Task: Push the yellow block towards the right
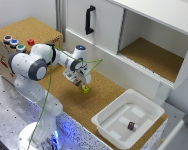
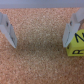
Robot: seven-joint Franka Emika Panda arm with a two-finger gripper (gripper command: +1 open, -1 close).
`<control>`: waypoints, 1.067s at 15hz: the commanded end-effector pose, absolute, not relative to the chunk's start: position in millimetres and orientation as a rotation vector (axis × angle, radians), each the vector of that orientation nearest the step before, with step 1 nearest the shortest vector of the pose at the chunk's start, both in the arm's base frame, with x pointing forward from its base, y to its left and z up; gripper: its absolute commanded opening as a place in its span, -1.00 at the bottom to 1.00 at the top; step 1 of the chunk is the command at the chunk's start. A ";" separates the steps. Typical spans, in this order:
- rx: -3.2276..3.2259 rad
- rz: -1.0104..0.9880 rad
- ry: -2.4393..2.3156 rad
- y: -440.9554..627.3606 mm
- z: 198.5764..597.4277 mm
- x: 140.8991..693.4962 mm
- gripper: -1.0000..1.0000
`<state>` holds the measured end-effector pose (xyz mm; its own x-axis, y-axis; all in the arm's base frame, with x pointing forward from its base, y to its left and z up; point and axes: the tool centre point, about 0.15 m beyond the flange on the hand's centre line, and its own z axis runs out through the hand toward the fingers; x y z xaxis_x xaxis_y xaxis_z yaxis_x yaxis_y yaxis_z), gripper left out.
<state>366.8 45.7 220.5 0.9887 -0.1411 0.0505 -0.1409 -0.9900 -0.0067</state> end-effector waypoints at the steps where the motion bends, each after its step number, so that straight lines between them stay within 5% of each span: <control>1: -3.158 -0.131 0.182 21.0 220.8 363.5 -1.00; 16: -3.215 -0.112 0.304 -69.2 208.0 351.1 -1.00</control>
